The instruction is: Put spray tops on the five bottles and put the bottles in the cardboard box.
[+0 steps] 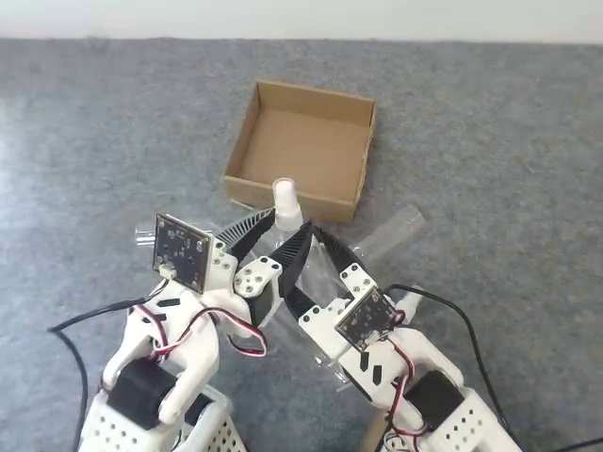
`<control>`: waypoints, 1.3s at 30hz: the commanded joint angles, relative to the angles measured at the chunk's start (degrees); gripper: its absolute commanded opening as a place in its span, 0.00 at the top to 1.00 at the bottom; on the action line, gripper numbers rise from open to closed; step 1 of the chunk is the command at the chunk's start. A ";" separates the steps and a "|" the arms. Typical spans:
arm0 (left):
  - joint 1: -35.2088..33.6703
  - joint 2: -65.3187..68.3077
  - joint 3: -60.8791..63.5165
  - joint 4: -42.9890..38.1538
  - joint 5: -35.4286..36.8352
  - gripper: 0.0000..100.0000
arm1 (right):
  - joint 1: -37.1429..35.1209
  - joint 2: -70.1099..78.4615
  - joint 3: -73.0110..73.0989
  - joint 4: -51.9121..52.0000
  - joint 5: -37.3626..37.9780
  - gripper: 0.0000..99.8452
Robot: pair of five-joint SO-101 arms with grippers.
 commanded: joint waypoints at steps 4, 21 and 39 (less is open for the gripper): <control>-8.09 -0.62 -4.62 0.62 2.02 0.75 | 0.40 -1.19 1.23 0.31 0.88 0.86; -16.62 -0.62 -11.12 0.35 5.71 0.75 | 0.13 -1.19 1.23 2.15 0.88 0.86; -18.99 -0.62 -5.32 -5.01 6.68 0.75 | -4.00 -1.19 1.23 -1.63 0.97 0.86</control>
